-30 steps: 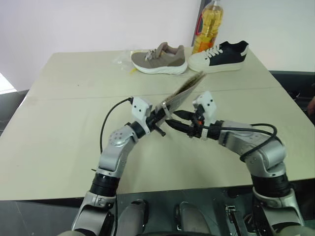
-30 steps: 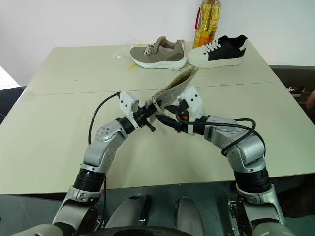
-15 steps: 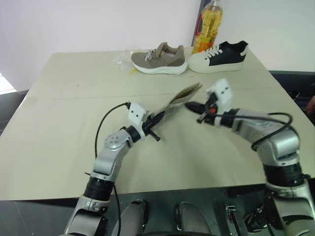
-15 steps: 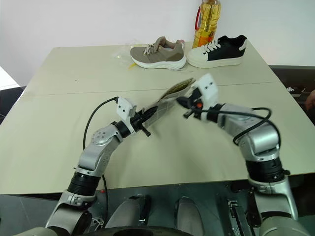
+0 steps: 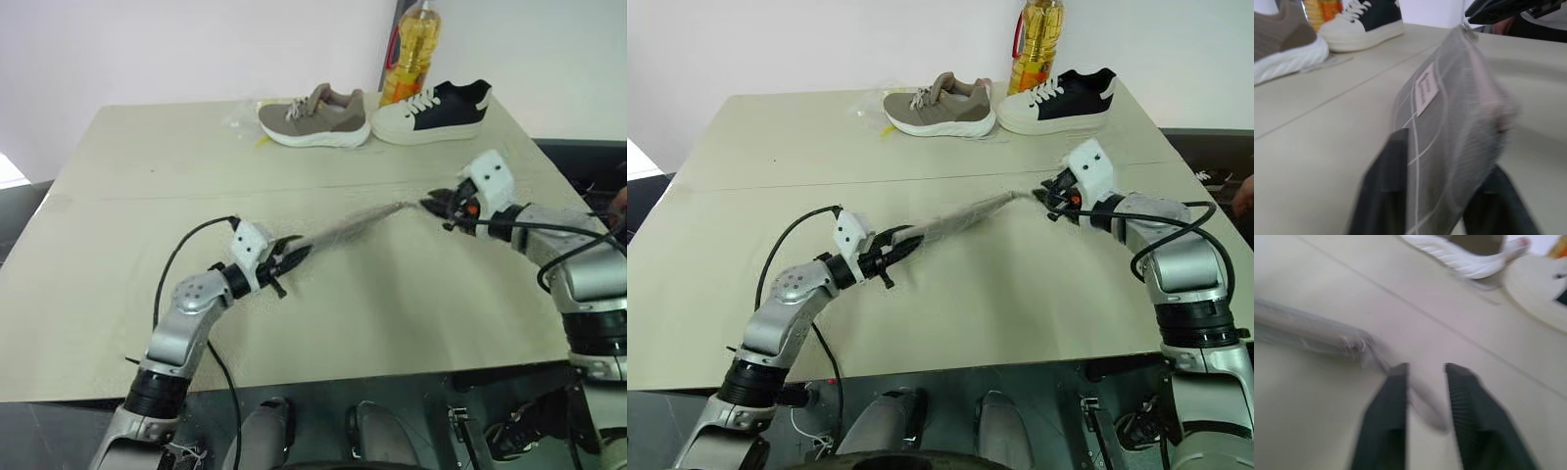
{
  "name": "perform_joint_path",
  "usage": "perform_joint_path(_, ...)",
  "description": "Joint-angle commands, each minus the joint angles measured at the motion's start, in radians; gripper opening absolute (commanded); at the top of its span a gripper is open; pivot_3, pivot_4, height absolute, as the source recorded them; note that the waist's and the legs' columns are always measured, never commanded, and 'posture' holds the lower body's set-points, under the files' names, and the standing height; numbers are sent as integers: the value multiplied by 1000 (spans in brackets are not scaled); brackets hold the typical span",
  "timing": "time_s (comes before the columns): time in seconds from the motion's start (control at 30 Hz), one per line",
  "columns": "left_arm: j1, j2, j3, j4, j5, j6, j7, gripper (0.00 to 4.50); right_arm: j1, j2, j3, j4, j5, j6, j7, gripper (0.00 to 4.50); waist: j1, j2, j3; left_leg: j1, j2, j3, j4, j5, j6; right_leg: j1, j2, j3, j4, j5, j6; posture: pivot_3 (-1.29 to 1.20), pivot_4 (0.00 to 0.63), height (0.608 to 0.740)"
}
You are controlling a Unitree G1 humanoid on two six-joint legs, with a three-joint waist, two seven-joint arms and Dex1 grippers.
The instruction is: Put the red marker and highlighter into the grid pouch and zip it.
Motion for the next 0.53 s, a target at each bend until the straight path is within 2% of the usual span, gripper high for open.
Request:
perform_joint_path(0.03,55,46,35,-119,-32,52,-4,3019,75,-73,-60,-86,55,-4,118,2867,1,0,0,0,0,0,0,0,0,0,0,0,-1,0,0,0,150,738)
perform_joint_path(0.07,84,62,53,-149,-49,82,1,3412,102,-88,-71,-80,54,-15,133,3248,1,0,0,0,0,-1,0,0,0,0,0,0,-1,0,0,0,150,738)
perform_joint_path(0.17,209,100,150,-216,-97,146,32,3412,175,-99,-140,-24,50,-81,148,3248,-3,0,0,-1,0,0,0,0,1,0,0,0,-3,0,-1,0,150,738)
perform_joint_path(0.3,286,110,239,-211,-103,142,80,3412,192,-66,-200,47,57,-143,144,3248,-1,2,1,0,1,0,0,-1,1,0,0,0,-3,-2,-3,0,150,738)
perform_joint_path(0.4,323,98,322,-161,-84,110,141,3412,199,-48,-212,117,55,-170,161,3248,0,1,1,1,2,0,0,-1,1,2,0,0,-3,-2,-4,0,150,738)
perform_joint_path(0.53,356,105,364,-141,-74,84,162,3412,199,-31,-206,166,41,-196,164,3248,1,2,1,1,1,0,0,-1,1,3,0,0,-7,-2,-4,0,150,738)
